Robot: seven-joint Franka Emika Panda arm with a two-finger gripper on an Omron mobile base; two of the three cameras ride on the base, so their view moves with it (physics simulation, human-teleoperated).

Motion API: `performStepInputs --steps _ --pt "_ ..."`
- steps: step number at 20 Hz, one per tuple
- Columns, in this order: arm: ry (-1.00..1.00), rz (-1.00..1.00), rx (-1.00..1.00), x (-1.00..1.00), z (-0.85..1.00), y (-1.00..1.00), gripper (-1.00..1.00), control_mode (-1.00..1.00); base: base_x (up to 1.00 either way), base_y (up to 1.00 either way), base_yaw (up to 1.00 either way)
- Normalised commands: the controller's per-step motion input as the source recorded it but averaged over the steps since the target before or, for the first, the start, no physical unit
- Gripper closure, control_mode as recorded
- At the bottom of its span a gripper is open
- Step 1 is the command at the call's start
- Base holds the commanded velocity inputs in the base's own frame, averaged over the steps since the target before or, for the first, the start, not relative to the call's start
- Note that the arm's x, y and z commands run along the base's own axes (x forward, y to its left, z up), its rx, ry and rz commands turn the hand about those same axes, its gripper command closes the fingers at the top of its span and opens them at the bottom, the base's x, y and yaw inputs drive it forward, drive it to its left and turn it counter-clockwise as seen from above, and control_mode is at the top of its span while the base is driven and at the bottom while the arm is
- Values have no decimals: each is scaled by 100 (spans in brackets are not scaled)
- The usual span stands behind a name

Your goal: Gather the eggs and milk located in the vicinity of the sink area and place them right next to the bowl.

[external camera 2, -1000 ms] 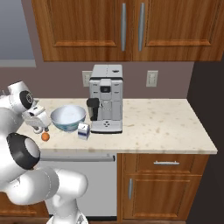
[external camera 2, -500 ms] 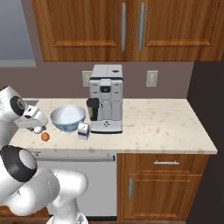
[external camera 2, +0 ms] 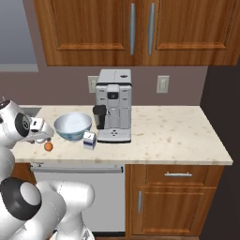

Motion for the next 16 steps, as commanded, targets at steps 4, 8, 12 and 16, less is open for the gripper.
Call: performStepInputs --steps 4,8,12,16 --pt "0 21 4 0 -1 1 -100 -100 0 0 0" --pt "0 10 0 0 -3 7 -100 -100 0 0 0" --pt "0 2 0 2 -9 8 -100 -100 0 0 0" --pt "0 0 0 11 -15 10 -100 -100 0 0 0"
